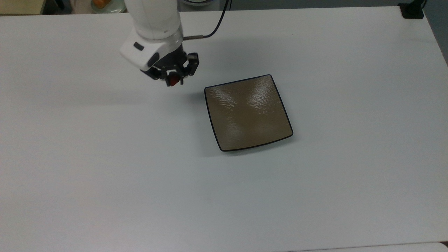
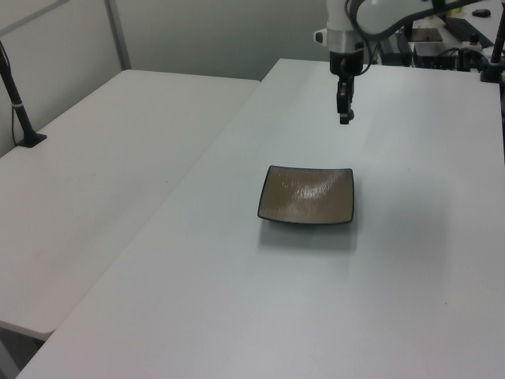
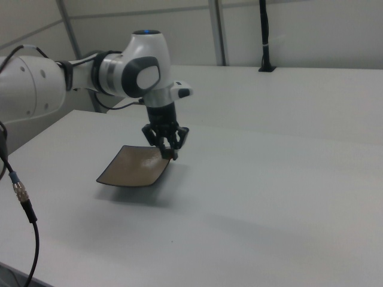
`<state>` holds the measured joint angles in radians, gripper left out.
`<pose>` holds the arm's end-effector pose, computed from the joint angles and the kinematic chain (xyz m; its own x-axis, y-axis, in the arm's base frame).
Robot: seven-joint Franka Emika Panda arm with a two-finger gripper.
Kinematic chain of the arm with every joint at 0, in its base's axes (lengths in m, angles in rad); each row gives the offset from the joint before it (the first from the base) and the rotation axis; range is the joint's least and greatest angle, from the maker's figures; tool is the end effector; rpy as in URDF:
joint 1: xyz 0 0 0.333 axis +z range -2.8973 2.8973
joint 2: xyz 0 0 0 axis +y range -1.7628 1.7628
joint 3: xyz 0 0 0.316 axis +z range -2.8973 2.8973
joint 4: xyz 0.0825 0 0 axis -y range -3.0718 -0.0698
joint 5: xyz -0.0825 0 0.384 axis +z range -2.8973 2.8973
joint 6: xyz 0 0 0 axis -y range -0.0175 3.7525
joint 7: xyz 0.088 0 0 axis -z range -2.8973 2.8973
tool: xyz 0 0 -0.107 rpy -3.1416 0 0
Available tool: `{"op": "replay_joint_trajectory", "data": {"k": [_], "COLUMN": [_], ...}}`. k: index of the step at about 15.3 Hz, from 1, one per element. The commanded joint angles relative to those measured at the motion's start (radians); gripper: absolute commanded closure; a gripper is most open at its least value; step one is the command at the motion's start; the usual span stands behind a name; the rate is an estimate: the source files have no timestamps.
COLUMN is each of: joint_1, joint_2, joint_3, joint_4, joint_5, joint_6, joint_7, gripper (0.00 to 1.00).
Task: Strawberries on a ceramic plate
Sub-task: 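Lift the strawberry and carry it over the ceramic plate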
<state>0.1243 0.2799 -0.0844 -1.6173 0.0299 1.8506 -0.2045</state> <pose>0.6388 0.0329 0.4585 0.9708 0.2361 -0.0436 0.2357 -0.9717 -0.0142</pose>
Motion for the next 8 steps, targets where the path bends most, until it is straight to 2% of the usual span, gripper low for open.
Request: {"op": "replay_joint_trajectory", "data": {"k": [1, 5, 8], "joint_1": [0.047, 0.057, 0.066], "joint_2": [-0.004, 0.013, 0.028], "joint_3": [0.026, 0.093, 0.118], "joint_4": [-0.004, -0.006, -0.018], "joint_5": [0.01, 0.011, 0.013], "joint_6": [-0.066, -0.041, 0.056], "joint_7": [-0.018, 0.046, 0.092], "gripper": [0.94, 0.94, 0.93]}}
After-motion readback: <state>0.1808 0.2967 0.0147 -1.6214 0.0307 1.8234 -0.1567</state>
